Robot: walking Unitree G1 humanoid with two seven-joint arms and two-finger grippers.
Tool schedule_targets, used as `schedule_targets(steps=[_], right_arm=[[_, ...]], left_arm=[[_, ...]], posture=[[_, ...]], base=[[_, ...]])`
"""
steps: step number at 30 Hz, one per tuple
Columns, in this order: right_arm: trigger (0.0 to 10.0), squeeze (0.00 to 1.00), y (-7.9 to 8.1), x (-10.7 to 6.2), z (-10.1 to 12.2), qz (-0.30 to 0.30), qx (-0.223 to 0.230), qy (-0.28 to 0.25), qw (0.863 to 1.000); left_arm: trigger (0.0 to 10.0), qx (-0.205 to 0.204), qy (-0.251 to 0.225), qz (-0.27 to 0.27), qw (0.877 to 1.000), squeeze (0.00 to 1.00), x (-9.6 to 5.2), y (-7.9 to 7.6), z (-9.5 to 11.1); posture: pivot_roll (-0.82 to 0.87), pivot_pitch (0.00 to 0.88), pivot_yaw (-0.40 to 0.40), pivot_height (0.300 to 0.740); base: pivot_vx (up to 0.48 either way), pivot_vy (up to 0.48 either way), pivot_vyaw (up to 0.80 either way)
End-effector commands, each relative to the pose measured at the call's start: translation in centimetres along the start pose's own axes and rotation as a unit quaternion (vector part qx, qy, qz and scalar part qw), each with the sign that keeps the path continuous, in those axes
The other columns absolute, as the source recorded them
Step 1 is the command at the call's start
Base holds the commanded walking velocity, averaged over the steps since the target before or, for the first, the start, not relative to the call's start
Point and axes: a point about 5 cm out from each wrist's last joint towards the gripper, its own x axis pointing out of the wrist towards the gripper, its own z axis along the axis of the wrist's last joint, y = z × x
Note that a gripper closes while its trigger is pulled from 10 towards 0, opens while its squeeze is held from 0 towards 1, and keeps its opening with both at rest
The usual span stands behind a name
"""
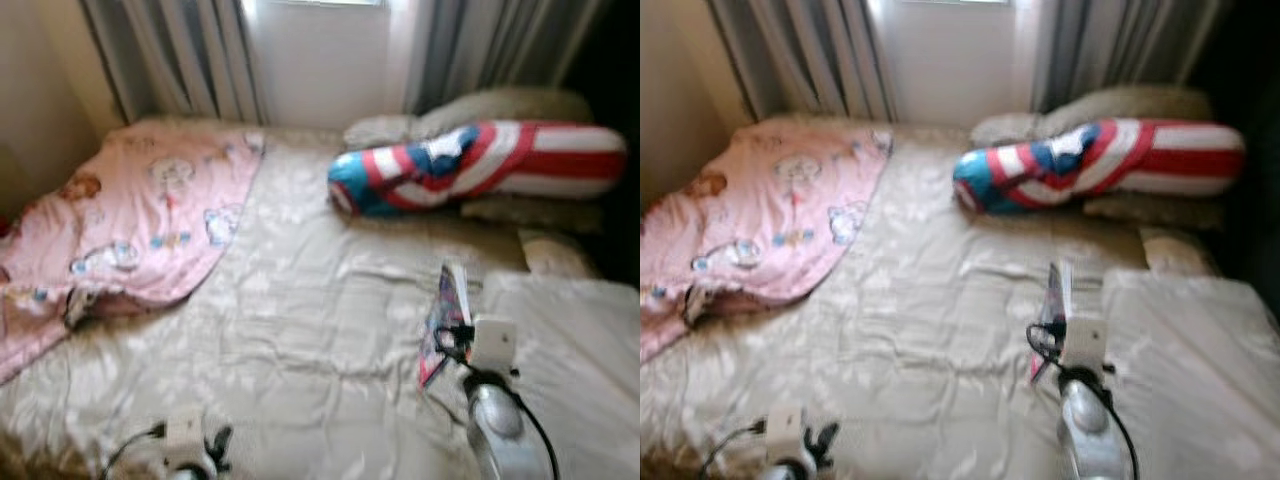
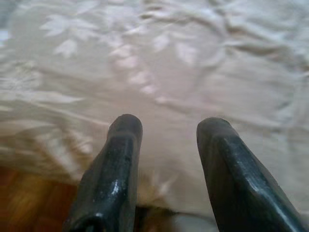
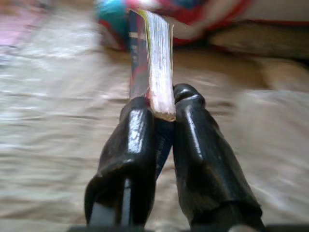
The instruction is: Clean up the room
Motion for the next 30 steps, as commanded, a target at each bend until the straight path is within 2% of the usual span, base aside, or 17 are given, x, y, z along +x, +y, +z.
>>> schedule_targets(steps=[1,3,6,8,14,18,19,22,26,30], right_arm=[[10.0,0.0,-1.0,0.0,0.5,-0.011,-0.003,-0.014,1.0],[10.0,0.0,-0.9,0.0,0.6,-0.009,-0.002,-0.016,1.0],[10.0,0.0,-0.8,-0.1,0.7,-0.003,0.005,-0.023,1.0],[10.0,0.0,-0.7,-0.1,0.8,0.0,0.009,-0.027,1.0],[10.0,0.0,-0.7,-0.2,0.7,0.001,0.006,-0.023,1.0],[10.0,0.0,-0.6,-0.2,0.7,0.004,0.009,-0.025,1.0],[10.0,0.0,-0.5,-0.2,0.7,0.006,0.011,-0.024,1.0],[10.0,0.0,-0.4,-0.3,0.7,0.014,0.014,-0.023,1.0],[10.0,0.0,-0.4,-0.2,0.9,0.019,0.018,-0.03,0.999],[10.0,0.0,-0.2,-0.1,1.5,0.024,0.033,-0.042,0.998]], left_arm=[[10.0,-0.004,-0.008,-0.01,1.0,0.0,0.1,-0.7,0.2],[10.0,-0.005,-0.016,-0.012,1.0,0.0,0.2,-0.8,0.4],[10.0,-0.011,-0.067,-0.028,0.997,0.0,0.6,-1.3,2.2],[10.0,-0.012,-0.084,-0.032,0.996,0.0,0.6,-1.4,2.8],[10.0,-0.009,-0.137,-0.034,0.99,0.0,0.8,-1.0,4.9],[10.0,-0.003,-0.201,-0.033,0.979,0.0,0.5,-0.8,7.3],[10.0,0.001,-0.238,-0.035,0.971,0.0,0.3,-0.9,8.7],[10.0,0.018,-0.288,-0.044,0.957,0.0,-0.4,-1.3,10.8],[10.0,0.013,-0.321,-0.046,0.946,0.0,-1.2,-1.5,12.2],[10.0,0.012,-0.327,-0.052,0.944,0.0,-1.6,-2.0,12.7]], posture=[[0.05,0.008,-0.026,0.74],[0.05,0.008,-0.028,0.74],[0.05,0.011,-0.028,0.74],[0.05,0.013,-0.028,0.74],[0.06,0.017,-0.027,0.74],[0.05,0.018,-0.025,0.74],[0.05,0.019,-0.025,0.74],[0.05,0.02,-0.027,0.74],[0.04,0.023,-0.027,0.74],[0.04,0.025,-0.027,0.74]], base=[[0.0,0.0,0.0],[0.0,0.0,0.0],[0.0,0.0,0.0],[0.0,0.0,0.0],[0.0,0.0,0.0],[0.0,0.0,0.0],[0.0,0.0,0.0],[0.0,0.0,0.0],[0.0,0.0,0.0],[0.0,0.0,0.0]])
